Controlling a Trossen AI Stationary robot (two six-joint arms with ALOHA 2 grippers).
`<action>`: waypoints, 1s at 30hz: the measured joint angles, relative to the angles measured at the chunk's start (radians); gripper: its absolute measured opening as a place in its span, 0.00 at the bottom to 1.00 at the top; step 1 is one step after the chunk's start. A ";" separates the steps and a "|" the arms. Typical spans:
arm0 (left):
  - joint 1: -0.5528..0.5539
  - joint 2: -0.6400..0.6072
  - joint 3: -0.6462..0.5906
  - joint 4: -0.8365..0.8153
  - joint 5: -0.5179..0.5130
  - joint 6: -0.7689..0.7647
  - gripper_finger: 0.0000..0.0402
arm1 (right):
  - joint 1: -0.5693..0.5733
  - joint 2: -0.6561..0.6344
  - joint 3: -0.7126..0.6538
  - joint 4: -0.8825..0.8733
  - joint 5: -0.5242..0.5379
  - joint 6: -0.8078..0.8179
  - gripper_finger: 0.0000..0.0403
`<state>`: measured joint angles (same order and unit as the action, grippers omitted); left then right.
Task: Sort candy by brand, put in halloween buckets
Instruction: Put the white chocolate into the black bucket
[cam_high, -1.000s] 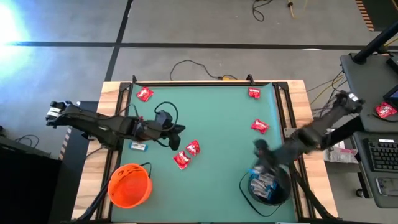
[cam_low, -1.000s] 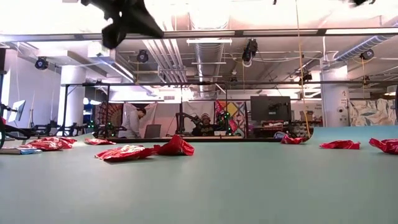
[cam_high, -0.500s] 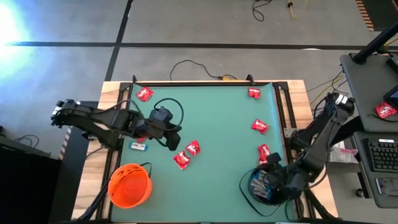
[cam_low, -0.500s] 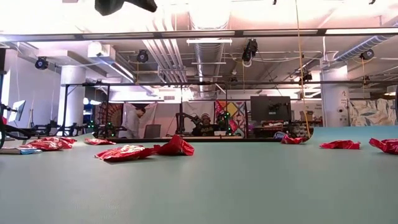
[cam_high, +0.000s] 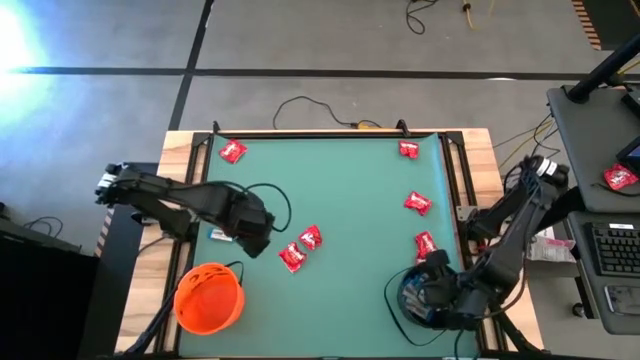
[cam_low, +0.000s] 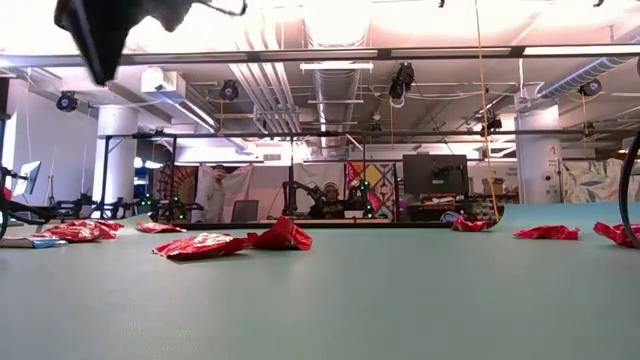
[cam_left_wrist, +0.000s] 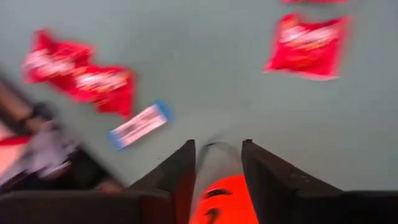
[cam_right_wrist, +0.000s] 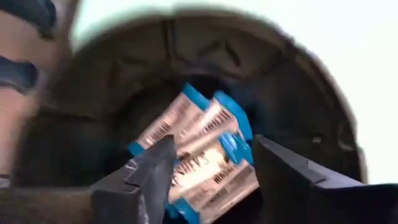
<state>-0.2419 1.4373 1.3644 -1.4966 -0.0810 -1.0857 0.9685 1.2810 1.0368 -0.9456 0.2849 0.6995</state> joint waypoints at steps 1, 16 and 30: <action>0.007 0.009 -0.003 -0.039 -0.003 0.000 0.32 | 0.000 -0.007 0.020 -0.005 0.001 0.007 0.52; 0.265 0.051 -0.407 0.125 0.118 0.140 0.25 | 0.000 -0.012 0.462 -0.048 0.267 0.003 0.56; 0.342 0.160 -0.655 0.388 0.246 0.087 0.01 | 0.000 -0.013 0.502 -0.112 0.344 -0.020 0.50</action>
<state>0.0999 1.5976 0.7091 -1.1081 0.1649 -0.9990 0.9684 1.2682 1.5383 -1.0574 0.6292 0.6800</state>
